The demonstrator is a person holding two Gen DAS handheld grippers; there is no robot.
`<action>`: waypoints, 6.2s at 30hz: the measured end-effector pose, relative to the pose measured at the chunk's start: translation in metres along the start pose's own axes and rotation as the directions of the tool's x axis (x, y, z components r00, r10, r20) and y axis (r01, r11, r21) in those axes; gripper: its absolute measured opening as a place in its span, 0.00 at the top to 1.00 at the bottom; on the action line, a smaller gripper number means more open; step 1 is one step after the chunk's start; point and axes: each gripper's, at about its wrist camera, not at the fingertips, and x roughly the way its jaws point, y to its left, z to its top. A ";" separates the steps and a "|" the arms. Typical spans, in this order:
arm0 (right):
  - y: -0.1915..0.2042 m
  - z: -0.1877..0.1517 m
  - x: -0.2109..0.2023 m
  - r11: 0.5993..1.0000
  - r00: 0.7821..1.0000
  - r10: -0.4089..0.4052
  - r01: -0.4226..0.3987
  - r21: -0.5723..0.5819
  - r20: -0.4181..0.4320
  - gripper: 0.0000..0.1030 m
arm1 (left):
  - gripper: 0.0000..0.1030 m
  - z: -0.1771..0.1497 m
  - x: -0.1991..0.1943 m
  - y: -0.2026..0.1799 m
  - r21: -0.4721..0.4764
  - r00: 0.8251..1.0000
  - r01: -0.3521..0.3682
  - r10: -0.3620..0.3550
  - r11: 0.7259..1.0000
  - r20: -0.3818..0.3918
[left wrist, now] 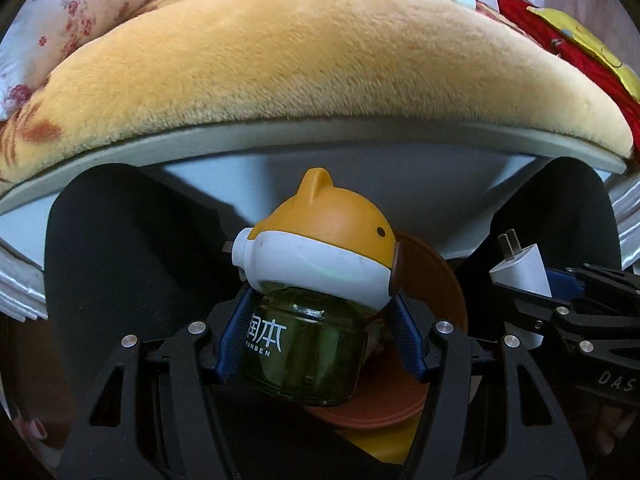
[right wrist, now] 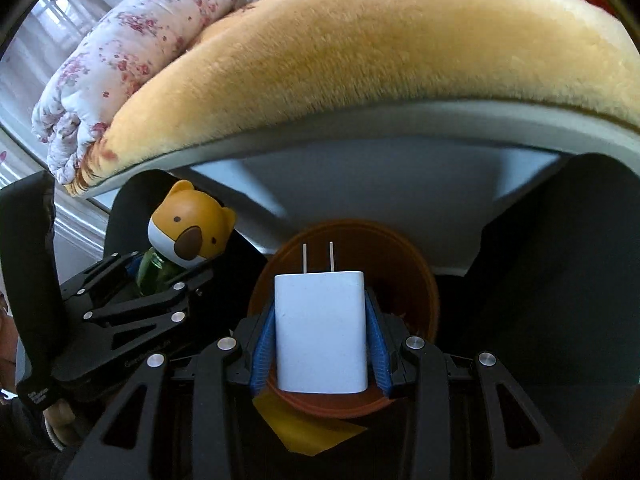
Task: Collect trash
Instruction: 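Lower both tools over the orange bin and open both to drop the items, then raise both open tools back toward the remaining bottles on the bed, then grasp the green-capped lotion tube with the right tool while the left tool grasps the green spray bottle, then carry both held items down over the orange bin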
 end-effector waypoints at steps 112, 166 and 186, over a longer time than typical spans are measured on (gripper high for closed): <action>-0.154 0.301 -0.047 0.983 0.959 -0.181 0.166 0.083 0.217 0.53 | 0.14 0.373 0.089 0.006 -0.169 0.991 -0.019 0.041 0.985 0.125; -0.106 0.260 -0.043 0.988 0.976 -0.135 0.120 0.094 0.174 0.54 | 0.62 0.171 -0.029 0.011 -0.002 0.978 -0.011 0.012 1.000 0.207; 0.010 0.030 -0.100 0.996 0.950 0.009 0.018 -0.083 0.313 0.54 | 0.62 0.045 -0.073 -0.014 0.055 0.969 -0.050 0.035 0.997 0.245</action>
